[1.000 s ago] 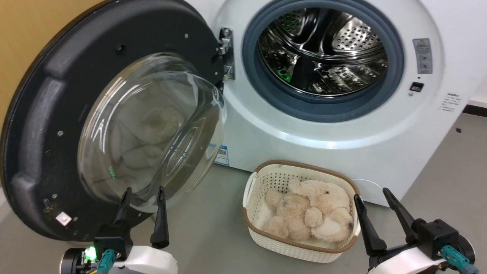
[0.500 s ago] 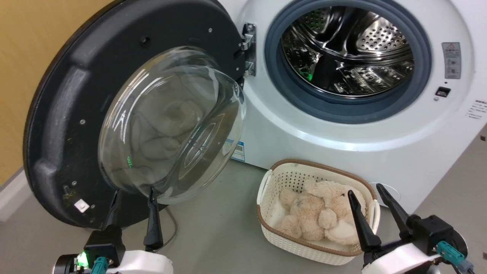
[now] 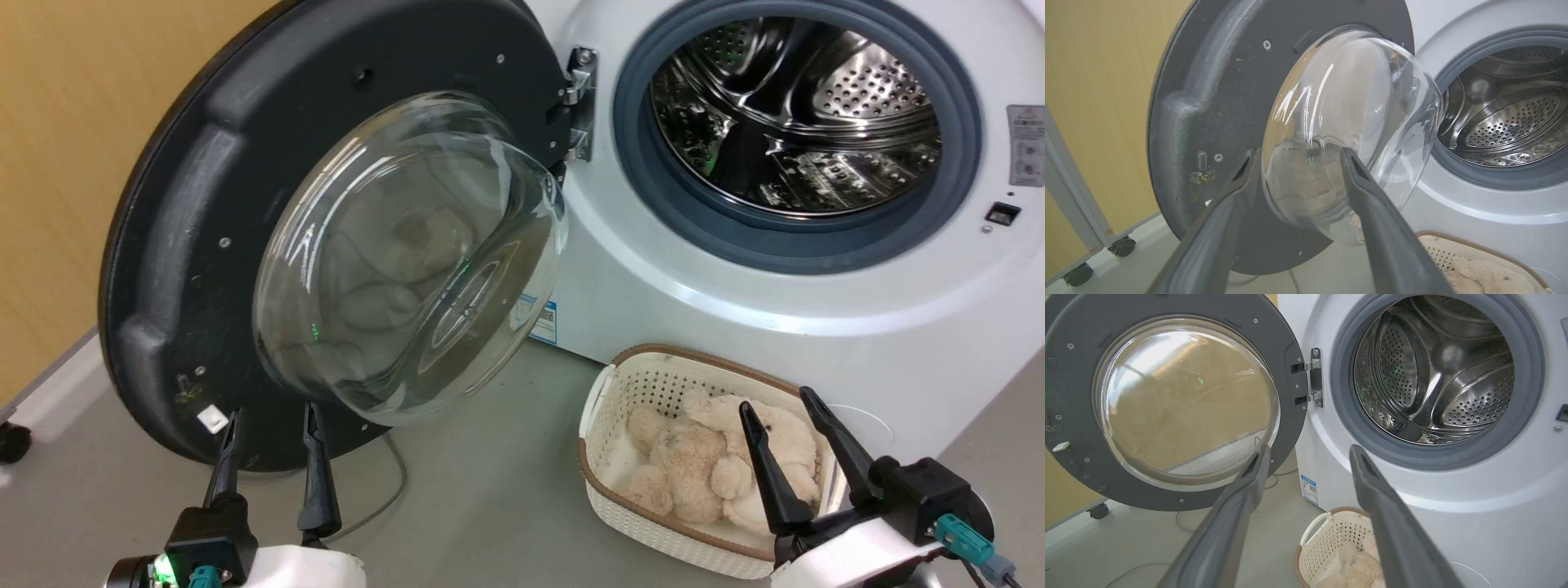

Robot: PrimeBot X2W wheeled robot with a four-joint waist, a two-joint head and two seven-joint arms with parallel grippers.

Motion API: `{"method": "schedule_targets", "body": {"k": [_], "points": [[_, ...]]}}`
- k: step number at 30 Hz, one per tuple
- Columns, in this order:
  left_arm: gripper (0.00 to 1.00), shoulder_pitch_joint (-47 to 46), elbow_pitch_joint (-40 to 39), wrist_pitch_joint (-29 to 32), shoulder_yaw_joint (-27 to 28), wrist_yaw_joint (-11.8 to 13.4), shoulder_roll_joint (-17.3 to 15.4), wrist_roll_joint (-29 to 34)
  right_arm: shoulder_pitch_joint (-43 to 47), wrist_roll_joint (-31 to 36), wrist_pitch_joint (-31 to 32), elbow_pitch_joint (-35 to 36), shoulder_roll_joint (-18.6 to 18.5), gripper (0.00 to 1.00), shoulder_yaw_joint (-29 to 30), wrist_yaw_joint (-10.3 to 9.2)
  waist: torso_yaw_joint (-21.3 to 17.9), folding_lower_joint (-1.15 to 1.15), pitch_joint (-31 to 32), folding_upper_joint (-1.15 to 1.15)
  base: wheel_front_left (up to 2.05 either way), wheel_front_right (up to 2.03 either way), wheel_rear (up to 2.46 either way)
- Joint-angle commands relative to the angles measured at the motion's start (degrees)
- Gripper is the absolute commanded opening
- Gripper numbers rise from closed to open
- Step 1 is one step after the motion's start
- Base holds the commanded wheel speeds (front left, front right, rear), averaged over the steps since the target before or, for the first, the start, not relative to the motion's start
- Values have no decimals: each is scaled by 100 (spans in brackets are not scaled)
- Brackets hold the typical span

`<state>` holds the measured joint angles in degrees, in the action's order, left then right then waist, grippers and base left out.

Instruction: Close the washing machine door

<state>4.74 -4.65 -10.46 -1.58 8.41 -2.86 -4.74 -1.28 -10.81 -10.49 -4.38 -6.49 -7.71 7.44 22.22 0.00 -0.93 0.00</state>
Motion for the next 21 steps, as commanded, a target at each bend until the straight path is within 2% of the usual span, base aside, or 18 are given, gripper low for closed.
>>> {"method": "schedule_targets", "body": {"k": [1,21], "points": [[100,81,-48,-66,-12,45,-1,-37,-94,-61,-64,-24,-54,100,-30,3,56,0,-1,0,-2,-2,-2],[100,164,-175,-305,-10,222,-1,-104,-146,-313,-303,-64,-81,100,-193,4,546,0,-30,0,0,0,0]]}}
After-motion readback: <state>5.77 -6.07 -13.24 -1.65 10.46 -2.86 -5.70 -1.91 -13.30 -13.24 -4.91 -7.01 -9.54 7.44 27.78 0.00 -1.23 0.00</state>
